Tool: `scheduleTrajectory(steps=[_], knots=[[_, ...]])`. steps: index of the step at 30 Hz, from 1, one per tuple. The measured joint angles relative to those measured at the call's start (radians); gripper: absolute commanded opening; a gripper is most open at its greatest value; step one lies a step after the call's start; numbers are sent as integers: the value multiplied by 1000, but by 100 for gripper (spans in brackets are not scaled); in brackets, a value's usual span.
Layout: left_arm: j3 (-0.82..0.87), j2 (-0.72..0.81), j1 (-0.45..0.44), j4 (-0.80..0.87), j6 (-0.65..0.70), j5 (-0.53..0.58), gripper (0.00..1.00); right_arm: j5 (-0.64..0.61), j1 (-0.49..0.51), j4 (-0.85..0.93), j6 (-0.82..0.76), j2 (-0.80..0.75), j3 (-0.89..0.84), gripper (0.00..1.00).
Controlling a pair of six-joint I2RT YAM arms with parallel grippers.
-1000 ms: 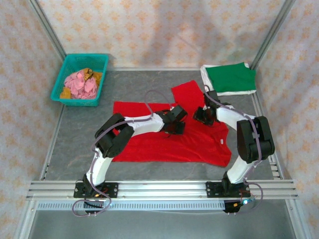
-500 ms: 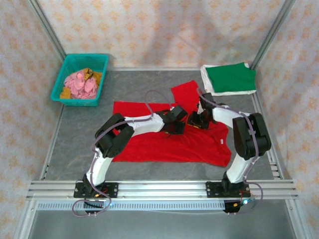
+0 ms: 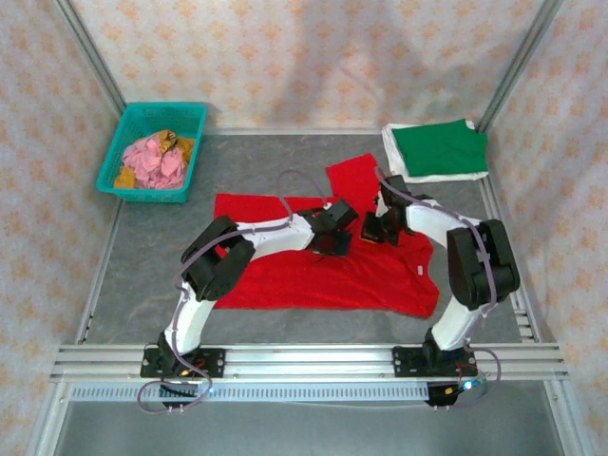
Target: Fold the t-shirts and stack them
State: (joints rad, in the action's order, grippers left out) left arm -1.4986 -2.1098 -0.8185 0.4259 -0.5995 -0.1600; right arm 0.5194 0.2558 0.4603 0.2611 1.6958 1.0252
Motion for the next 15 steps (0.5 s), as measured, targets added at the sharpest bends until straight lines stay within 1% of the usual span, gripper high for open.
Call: scheduleTrajectory(steps=[6,10,15], knots=[[-49,0,0,40,14,11,0,-29,-8,7,0,-83,0,0],[-89,0,0,53,25,13,0,-51,-18,7,1,-90,0,0],[-99,0,0,64,26,20,0,-86,-24,7,6,-90,0,0]])
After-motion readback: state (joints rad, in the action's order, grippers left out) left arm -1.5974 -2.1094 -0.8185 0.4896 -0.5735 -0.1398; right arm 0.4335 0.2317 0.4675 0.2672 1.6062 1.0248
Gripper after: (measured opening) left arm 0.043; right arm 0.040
